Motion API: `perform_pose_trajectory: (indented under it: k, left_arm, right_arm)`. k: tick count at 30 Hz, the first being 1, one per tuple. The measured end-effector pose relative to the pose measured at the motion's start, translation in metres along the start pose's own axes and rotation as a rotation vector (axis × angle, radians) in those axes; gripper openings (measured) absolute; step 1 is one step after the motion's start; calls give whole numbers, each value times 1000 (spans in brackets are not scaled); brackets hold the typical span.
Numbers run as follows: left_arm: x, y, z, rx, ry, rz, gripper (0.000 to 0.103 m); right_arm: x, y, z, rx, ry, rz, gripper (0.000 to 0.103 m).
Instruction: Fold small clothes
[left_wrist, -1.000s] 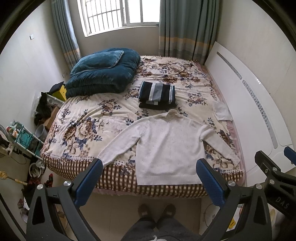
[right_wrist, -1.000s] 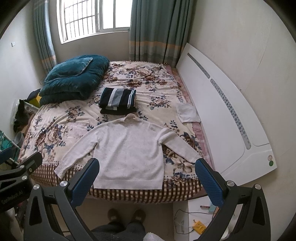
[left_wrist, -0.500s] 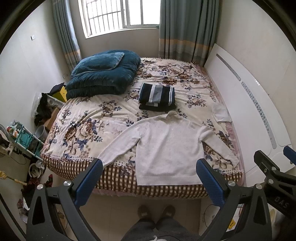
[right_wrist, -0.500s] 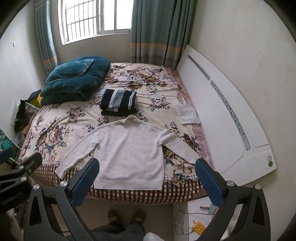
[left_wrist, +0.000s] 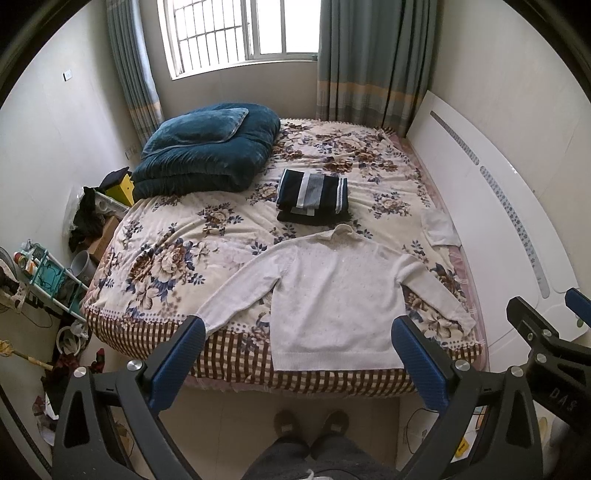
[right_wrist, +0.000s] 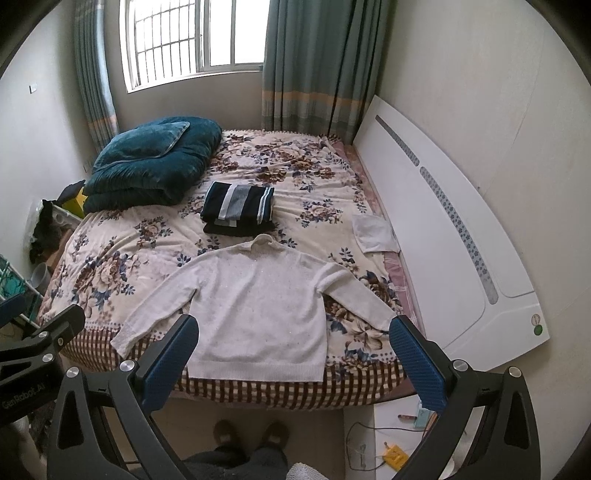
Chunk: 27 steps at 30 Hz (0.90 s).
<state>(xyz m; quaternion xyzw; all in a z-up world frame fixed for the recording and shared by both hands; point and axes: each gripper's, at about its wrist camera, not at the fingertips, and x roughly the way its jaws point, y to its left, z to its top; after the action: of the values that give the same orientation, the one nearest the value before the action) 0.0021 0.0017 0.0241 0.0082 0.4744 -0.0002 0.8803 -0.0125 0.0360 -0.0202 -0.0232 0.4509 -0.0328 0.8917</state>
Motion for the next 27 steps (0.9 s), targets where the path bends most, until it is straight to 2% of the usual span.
perform_pose_trajectory:
  k: [16,20,23,27]
  left_arm:
    - [-9,-2,-2,-7,-8,-14,103]
    - [-6,-6,6,-3,-18,-8,103]
    - [11,-3,16,8,-62,24,103]
    - [51,4,25,25,-135,65,103]
  right_arm:
    - [-2,1,-10,-1,-10,1,103]
    - [-2,2,-7,9,-5,8,103]
    - [7,-2,9,47,16,21,103]
    - [53,-32,11,176,70,15,103]
